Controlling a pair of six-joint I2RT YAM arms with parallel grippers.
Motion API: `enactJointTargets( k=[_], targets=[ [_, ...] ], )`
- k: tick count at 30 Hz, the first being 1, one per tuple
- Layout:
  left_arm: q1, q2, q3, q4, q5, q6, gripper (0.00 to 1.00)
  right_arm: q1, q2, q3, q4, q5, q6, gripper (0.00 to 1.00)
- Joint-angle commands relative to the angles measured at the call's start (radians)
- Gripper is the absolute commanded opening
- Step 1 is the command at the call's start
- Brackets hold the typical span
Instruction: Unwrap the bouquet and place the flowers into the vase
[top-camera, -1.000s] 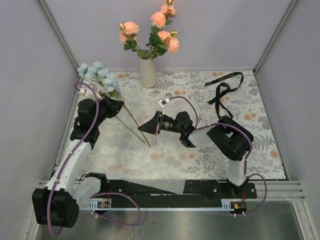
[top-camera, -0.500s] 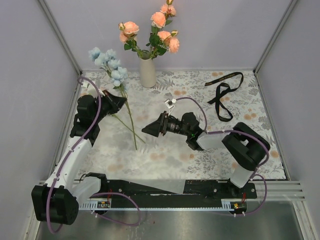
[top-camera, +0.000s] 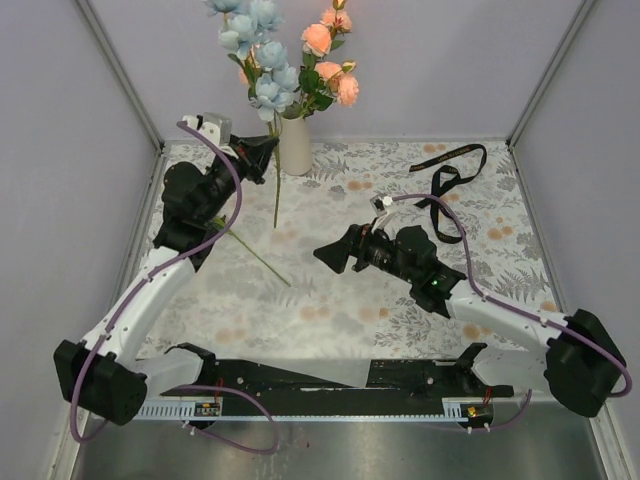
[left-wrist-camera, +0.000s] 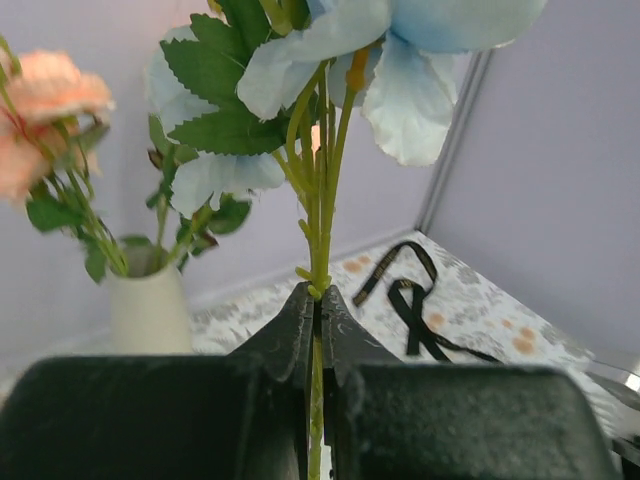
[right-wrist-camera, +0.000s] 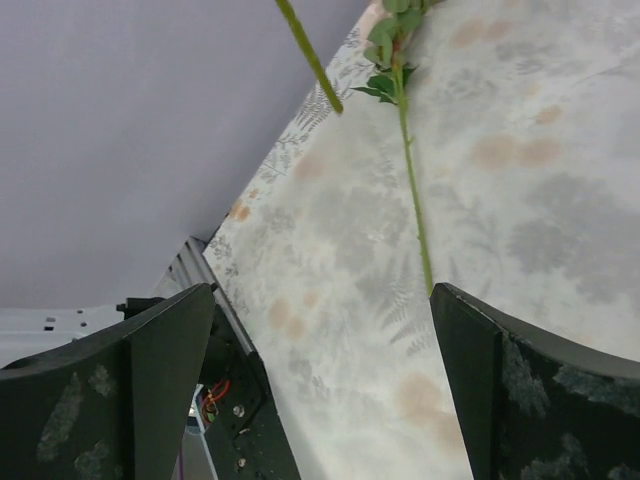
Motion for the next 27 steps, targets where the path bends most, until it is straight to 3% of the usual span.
enactJointTargets(
  k=[1, 13, 21, 24, 27],
  targets=[
    [-0.009, 0.112, 0.101, 0.290, -0.051, 0.127, 0.00, -0.005, -0.123, -0.018, -0.163, 0.147, -0.091, 0.99],
    [0.007, 0.516, 0.463, 0.568, -0.133, 0.175, 0.00, -0.005, -0.222, 0.000, -0.230, 0.212, -0.131, 0.99],
    [0.030, 0.743, 0.695, 0.596, -0.122, 0.181, 0.00, -0.006, -0.170, 0.081, -0.244, 0.216, -0.230, 0.99],
    [0.039, 0.830, 0.787, 0.595, -0.128, 0.188, 0.00, -0.005, -0.124, 0.130, -0.281, 0.294, -0.286, 0.99],
    [0.042, 0.870, 0.802, 0.595, -0.124, 0.240, 0.00, -0.005, -0.104, 0.155, -0.286, 0.299, -0.295, 1.00]
  ],
)
